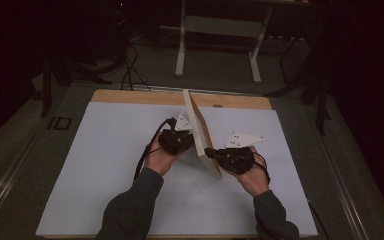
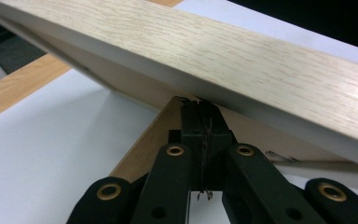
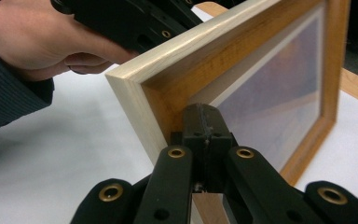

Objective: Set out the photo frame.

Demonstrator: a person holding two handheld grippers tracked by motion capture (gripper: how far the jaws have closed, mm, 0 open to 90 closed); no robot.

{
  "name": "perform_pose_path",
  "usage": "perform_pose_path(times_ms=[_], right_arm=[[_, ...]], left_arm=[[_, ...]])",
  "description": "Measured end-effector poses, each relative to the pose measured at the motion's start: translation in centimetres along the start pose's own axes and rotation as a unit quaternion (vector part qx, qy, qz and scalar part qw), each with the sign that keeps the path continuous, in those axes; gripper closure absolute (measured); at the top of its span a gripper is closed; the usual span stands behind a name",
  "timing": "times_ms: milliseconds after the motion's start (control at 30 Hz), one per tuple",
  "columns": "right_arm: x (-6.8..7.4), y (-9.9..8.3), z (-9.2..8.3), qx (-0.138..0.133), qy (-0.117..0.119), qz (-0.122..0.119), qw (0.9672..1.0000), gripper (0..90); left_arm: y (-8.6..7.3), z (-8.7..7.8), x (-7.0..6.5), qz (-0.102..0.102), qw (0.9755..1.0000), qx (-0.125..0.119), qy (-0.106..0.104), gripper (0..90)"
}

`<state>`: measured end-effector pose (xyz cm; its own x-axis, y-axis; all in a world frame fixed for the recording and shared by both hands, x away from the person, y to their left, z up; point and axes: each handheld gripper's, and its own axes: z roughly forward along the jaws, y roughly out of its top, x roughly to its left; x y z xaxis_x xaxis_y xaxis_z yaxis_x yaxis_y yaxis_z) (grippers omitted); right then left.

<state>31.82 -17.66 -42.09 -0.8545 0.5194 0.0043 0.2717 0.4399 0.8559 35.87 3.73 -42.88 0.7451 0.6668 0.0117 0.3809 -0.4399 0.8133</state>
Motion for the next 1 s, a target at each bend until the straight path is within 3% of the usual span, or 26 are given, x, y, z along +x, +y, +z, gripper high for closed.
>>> perform_pose_path(times_ms=[567,767,1000], right_arm=[[0.8,0.4,0.8,-0.002,0.013,-0.004,0.9999,90.0],[1.3,0.6,1.3,0.001,0.023,-0.014,0.9996,90.0],[1.6,0.7,1.8,0.003,0.027,-0.015,0.9995,90.0]], left_arm=[[-0.4,0.0,0.4,0.01,0.9998,-0.012,-0.014,90.0],[-1.4,-0.6,0.7,0.005,0.9987,-0.03,-0.04,90.0],[-2.0,-1.6,0.9,0.013,0.9976,-0.043,-0.052,90.0]])
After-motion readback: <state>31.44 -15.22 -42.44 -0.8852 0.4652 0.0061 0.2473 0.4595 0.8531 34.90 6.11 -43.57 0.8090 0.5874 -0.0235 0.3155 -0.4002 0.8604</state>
